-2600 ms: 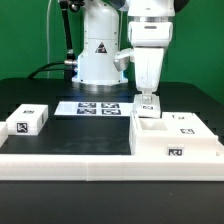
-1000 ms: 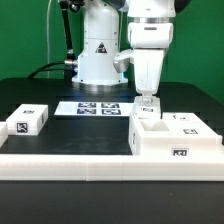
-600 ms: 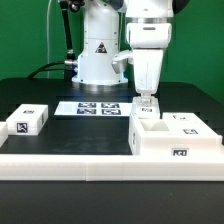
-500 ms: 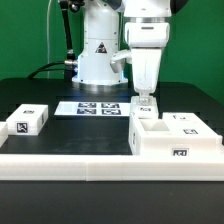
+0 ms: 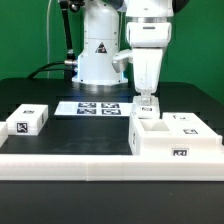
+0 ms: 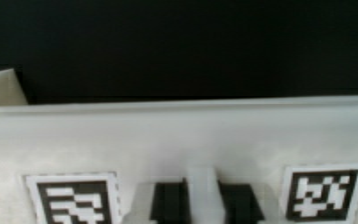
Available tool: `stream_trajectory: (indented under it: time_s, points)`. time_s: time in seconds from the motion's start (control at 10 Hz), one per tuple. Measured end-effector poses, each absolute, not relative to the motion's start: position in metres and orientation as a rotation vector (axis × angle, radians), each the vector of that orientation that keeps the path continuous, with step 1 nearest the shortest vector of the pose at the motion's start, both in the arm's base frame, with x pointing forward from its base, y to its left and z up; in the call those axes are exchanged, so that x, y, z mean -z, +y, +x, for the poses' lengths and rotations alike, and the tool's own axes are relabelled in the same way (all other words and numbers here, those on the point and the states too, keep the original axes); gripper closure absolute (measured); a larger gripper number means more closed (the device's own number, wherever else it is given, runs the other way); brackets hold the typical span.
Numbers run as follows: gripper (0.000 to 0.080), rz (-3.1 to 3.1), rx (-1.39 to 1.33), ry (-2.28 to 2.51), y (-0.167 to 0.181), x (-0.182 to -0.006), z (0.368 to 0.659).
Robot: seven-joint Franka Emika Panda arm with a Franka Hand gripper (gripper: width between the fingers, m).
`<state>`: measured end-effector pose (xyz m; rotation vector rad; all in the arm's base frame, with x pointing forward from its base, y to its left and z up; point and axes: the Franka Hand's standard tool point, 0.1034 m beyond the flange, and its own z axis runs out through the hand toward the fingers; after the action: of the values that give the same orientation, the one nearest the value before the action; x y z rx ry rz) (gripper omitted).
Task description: Assemble cabinet
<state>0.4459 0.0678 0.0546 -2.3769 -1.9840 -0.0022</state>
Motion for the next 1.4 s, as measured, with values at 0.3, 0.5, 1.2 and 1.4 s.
stream_trajectory:
  time_s: [0.3, 0.5, 1.2, 1.4]
  points:
    - [0.0729, -2.384, 0.015, -1.989, 0.068, -0.060, 0.450]
    - [0.0729, -2.389, 0.023, -1.988, 0.069, -0.062, 0.455]
    - [0.0729, -2.387, 0.020, -1.979, 0.068, -0.057, 0.458]
    - [0.0729, -2.357, 0.031, -2.016, 0.069, -0.055, 0.463]
